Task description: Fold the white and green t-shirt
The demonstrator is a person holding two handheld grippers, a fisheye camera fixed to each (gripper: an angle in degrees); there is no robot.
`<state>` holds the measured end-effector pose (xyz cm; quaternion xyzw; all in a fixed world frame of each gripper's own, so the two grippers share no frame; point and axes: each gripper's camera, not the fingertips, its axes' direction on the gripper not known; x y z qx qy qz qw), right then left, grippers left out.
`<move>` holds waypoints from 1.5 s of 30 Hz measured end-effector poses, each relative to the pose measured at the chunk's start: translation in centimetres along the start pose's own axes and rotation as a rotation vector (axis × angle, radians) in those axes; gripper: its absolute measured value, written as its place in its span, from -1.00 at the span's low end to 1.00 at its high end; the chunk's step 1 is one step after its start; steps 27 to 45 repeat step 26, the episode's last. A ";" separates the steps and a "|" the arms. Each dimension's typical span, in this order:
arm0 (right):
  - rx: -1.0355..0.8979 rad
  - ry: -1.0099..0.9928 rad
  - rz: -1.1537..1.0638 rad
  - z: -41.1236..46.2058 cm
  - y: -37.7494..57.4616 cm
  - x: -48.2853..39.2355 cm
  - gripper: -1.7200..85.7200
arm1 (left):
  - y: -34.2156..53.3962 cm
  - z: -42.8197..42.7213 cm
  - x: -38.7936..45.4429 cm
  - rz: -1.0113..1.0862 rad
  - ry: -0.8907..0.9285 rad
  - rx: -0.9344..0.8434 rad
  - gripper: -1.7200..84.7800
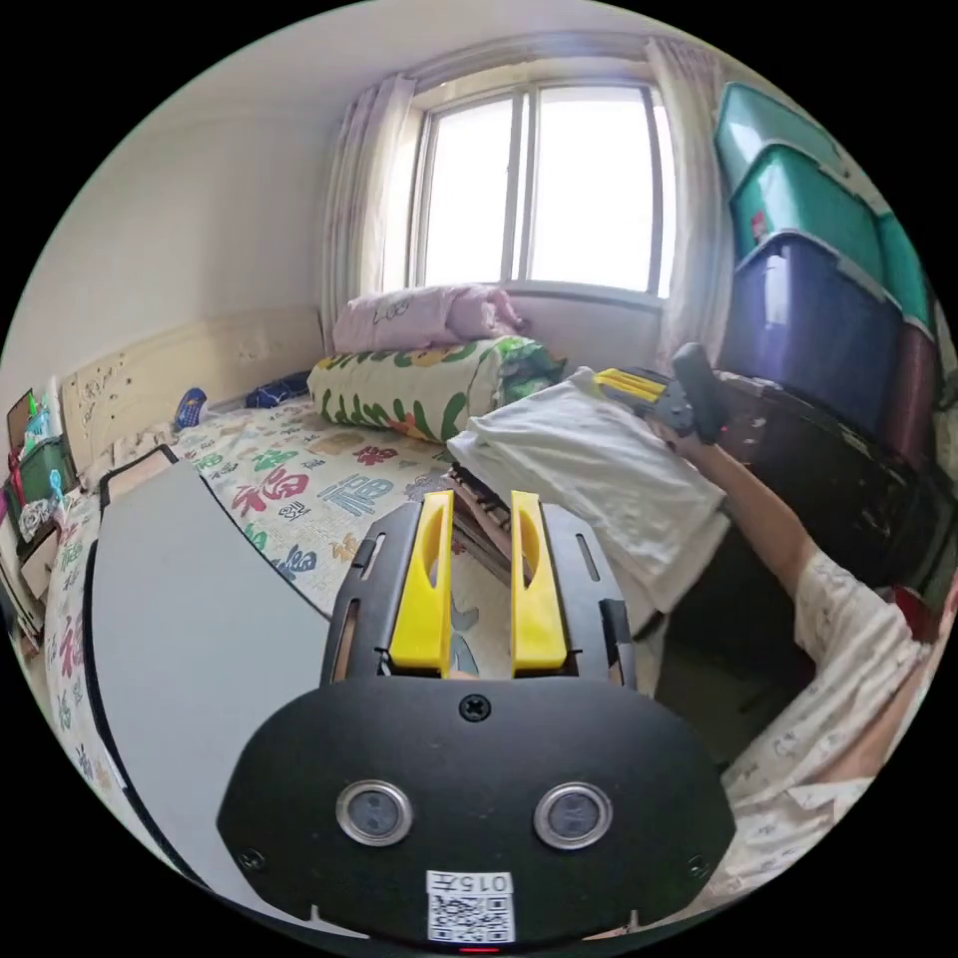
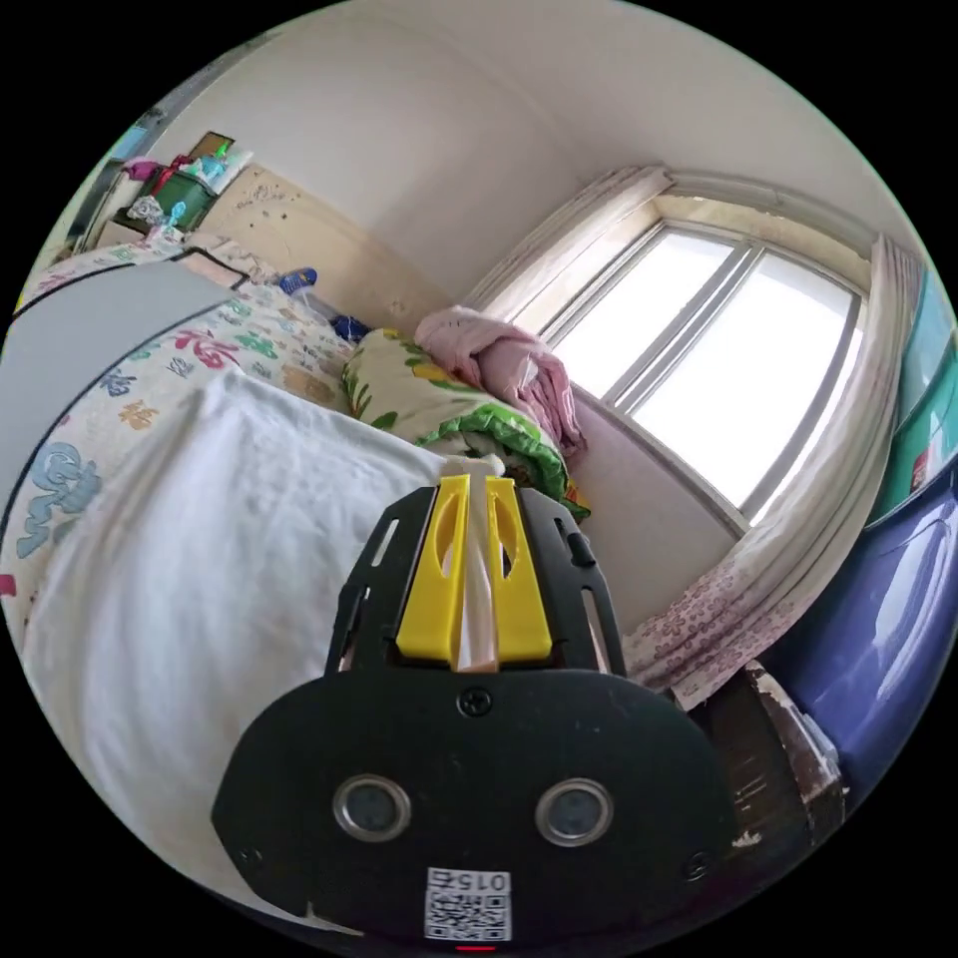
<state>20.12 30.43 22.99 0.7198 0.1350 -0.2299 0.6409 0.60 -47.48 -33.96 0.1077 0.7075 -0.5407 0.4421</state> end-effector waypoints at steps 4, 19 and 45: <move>0.353 -0.176 0.029 -12.6 6.0 0.2 -0.97 | 10.2 -16.3 2.0 0.109 -0.079 0.097 -0.74; 0.800 -0.930 -0.089 -20.1 23.5 -10.6 -0.98 | 65.6 -51.9 -16.7 -1.366 -1.021 -0.146 -0.59; 0.766 -1.091 -0.077 -15.7 26.0 -13.4 -0.98 | 66.5 -52.0 -23.9 -1.367 -1.092 -0.502 -0.67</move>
